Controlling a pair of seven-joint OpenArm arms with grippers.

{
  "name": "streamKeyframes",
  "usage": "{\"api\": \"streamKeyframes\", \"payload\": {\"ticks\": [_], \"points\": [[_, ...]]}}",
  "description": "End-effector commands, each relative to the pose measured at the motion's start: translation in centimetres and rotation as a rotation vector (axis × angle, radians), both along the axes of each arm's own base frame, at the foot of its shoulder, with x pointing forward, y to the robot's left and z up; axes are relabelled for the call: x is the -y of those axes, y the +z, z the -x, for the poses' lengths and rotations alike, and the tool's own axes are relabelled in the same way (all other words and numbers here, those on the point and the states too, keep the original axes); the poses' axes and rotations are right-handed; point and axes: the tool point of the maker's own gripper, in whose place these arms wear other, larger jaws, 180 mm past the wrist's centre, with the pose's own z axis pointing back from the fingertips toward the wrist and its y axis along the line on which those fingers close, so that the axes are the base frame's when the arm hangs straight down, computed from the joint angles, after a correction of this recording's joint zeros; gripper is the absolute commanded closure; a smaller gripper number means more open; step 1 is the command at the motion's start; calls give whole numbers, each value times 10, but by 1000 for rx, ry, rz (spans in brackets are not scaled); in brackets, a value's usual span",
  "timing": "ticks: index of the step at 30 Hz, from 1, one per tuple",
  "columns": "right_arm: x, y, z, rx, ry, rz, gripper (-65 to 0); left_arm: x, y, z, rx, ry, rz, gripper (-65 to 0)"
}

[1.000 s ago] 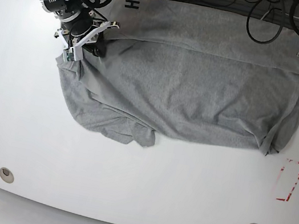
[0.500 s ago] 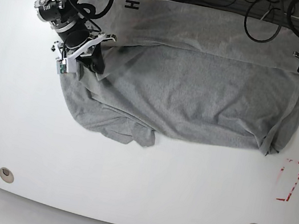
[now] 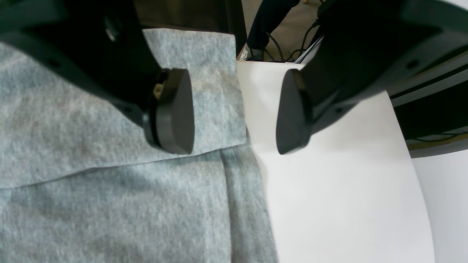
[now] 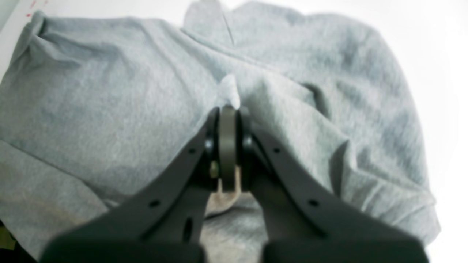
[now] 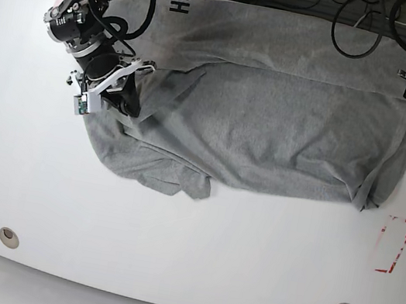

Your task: Fold the T-shirt properly

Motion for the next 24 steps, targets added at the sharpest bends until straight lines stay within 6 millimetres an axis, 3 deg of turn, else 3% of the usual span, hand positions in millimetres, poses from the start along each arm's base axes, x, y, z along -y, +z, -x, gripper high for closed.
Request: {"api": "streamKeyframes", "payload": {"ticks": [1, 7, 17, 24], "points": [[-12, 17, -8, 67, 38, -21, 0, -4, 9, -5, 26, -8, -21, -338], [-30, 20, -11, 76, 87, -32, 0, -4, 10, -6, 27, -9, -21, -338], [-32, 34, -25, 123, 93, -29, 0, -4, 10, -6, 27, -9, -21, -338], [-29, 25, -33, 100, 89, -42, -19, -4, 9, -5, 26, -9, -21, -338]]}}
